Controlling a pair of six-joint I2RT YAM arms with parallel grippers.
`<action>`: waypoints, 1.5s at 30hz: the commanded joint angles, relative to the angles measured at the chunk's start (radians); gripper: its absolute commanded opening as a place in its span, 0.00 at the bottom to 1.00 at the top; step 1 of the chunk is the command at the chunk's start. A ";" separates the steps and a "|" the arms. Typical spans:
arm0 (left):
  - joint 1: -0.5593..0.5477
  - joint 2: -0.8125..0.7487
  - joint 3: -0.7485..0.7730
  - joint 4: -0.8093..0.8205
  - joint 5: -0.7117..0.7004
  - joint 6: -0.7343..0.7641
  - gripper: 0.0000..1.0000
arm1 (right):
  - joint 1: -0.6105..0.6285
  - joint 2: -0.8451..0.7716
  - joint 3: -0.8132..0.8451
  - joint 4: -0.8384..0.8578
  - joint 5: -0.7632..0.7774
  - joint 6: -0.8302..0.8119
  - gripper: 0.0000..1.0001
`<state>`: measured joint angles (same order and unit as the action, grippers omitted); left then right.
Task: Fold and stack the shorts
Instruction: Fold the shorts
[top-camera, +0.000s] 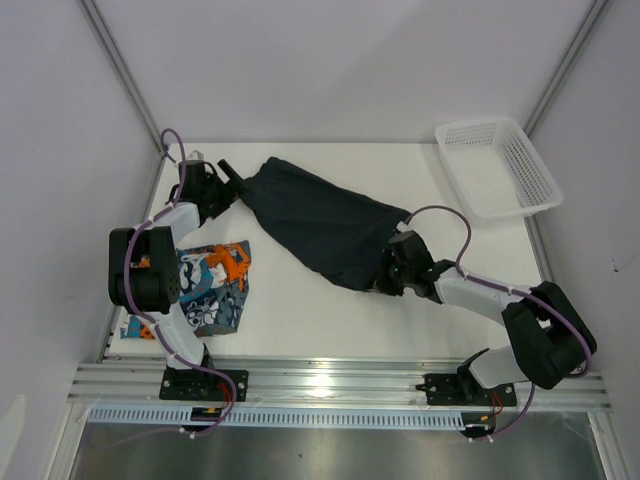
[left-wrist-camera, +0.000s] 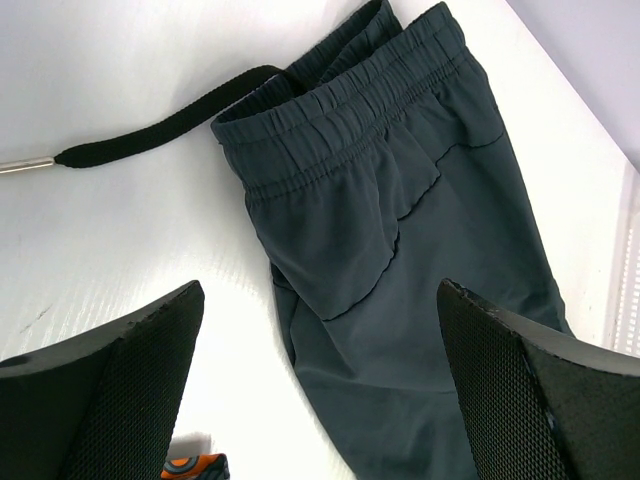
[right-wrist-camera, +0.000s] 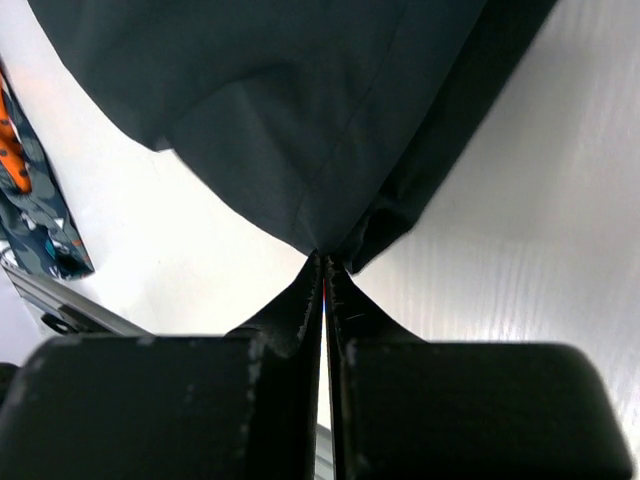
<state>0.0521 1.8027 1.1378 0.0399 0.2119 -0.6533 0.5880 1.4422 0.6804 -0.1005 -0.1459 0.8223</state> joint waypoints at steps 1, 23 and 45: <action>0.005 -0.042 0.014 0.000 -0.020 0.021 0.99 | 0.016 -0.072 -0.045 -0.024 0.000 0.023 0.00; 0.005 0.033 0.056 -0.014 0.021 0.023 0.99 | 0.026 -0.042 -0.074 -0.093 0.000 -0.031 0.00; -0.008 0.254 0.074 0.295 0.106 -0.193 0.99 | -0.001 -0.129 -0.018 -0.185 -0.003 -0.084 0.52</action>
<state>0.0498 2.0377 1.2064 0.2234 0.2985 -0.7776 0.5877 1.3556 0.6235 -0.2581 -0.1646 0.7475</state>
